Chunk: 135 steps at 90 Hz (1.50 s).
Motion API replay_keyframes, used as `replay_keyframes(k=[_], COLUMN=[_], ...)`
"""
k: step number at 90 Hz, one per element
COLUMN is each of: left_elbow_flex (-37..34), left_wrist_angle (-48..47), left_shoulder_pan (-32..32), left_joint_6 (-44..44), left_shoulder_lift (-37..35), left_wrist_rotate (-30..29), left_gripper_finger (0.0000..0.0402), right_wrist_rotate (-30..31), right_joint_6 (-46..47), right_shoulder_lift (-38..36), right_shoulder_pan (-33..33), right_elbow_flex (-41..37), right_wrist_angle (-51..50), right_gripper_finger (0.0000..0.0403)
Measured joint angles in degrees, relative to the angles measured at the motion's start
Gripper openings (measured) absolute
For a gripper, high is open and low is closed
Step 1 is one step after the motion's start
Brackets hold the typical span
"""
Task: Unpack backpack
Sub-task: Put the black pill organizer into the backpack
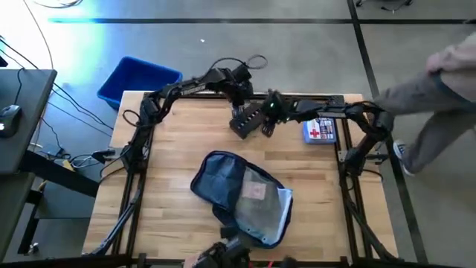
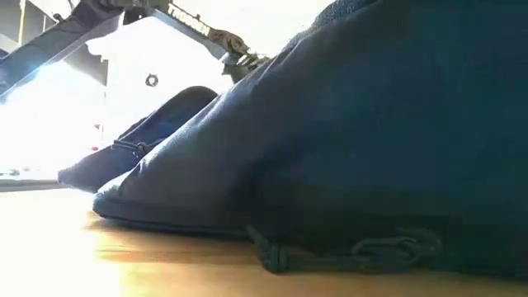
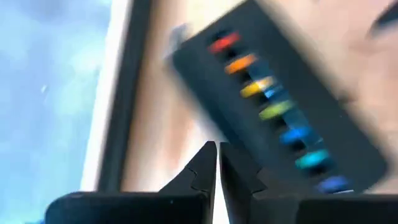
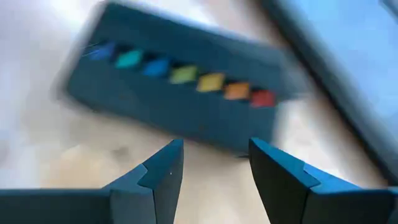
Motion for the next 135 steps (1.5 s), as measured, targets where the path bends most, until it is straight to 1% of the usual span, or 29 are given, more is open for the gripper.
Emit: replay_keyframes(k=[5,13,19,24,30,35,40,46,56,65,75,83,93,103,109,114,122,127,135], left_elbow_flex=[0.0,-0.1,-0.1,-0.2,-0.2,-0.2,-0.2,-0.2,0.3,0.3,0.4,0.5,0.5,0.5,0.5,0.5,-1.6,-4.8,-12.2], left_wrist_angle=[1.1,1.6,1.4,1.3,1.7,1.7,2.0,2.4,1.9,1.5,1.2,0.0,-3.6,-8.0,-11.5,-14.8,-18.3,-19.3,-18.4], left_shoulder_pan=[2.0,4.0,4.7,5.0,5.1,4.6,3.8,3.0,1.7,0.2,-1.4,-2.5,-4.1,-5.6,-6.2,-6.2,-6.0,-6.0,-6.3], left_joint_6=[-1.9,-5.0,-5.7,-5.8,-4.1,-0.9,2.2,4.9,8.8,13.2,15.9,17.0,17.1,15.5,14.3,12.5,9.9,8.8,6.8], left_shoulder_lift=[1.3,4.4,6.6,7.9,9.0,9.4,9.6,9.6,9.6,9.6,9.5,8.6,5.8,1.2,-1.9,-4.3,-8.6,-11.2,-15.4], left_wrist_rotate=[2.3,3.2,3.8,6.0,11.3,15.8,17.0,16.9,16.0,16.0,16.3,11.8,3.4,-4.2,-6.5,-6.2,-2.2,0.9,3.5], left_gripper_finger=[0.0000,0.0000,0.0000,0.0000,0.0000,0.0000,0.0000,0.0000,0.0000,0.0000,0.0000,0.0000,0.0000,0.0000,0.0000,0.0000,0.0000,0.0000,0.0000], right_wrist_rotate=[0.8,1.3,2.3,2.9,2.6,1.0,-1.2,-3.4,-4.2,-6.8,-6.9,-6.9,-6.8,-6.1,-5.4,-4.4,-3.3,-3.8,-6.6], right_joint_6=[0.8,2.2,2.6,2.9,3.0,2.7,2.6,2.6,3.8,5.1,5.6,5.6,5.2,2.5,1.6,1.0,-2.1,-3.6,-5.9], right_shoulder_lift=[0.1,1.5,2.9,4.2,5.7,6.6,7.2,7.4,7.4,7.4,7.4,7.3,5.6,2.6,0.6,-1.1,-2.7,-2.9,-2.9], right_shoulder_pan=[-2.6,-5.6,-6.7,-7.0,-6.8,-6.3,-5.6,-4.3,-1.0,3.4,8.8,12.8,16.0,17.0,16.5,15.7,13.8,12.5,9.9], right_elbow_flex=[0.0,0.0,0.0,0.0,0.0,0.0,0.0,-0.1,-0.1,-0.1,-0.1,-0.1,-0.1,-0.1,-0.1,-0.1,0.0,0.0,0.0], right_wrist_angle=[0.2,-0.2,-0.3,-0.3,-0.5,-0.6,-0.5,-1.1,-1.6,-2.5,-2.8,-2.9,-3.3,-2.9,-2.8,-2.1,-1.6,-1.4,-1.5], right_gripper_finger=[0.0169,0.0167,0.0161,0.0153,0.0143,0.0136,0.0131,0.0129,0.0128,0.0128,0.0128,0.0128,0.0128,0.0128,0.0128,0.0130,0.0138,0.0149,0.0177])
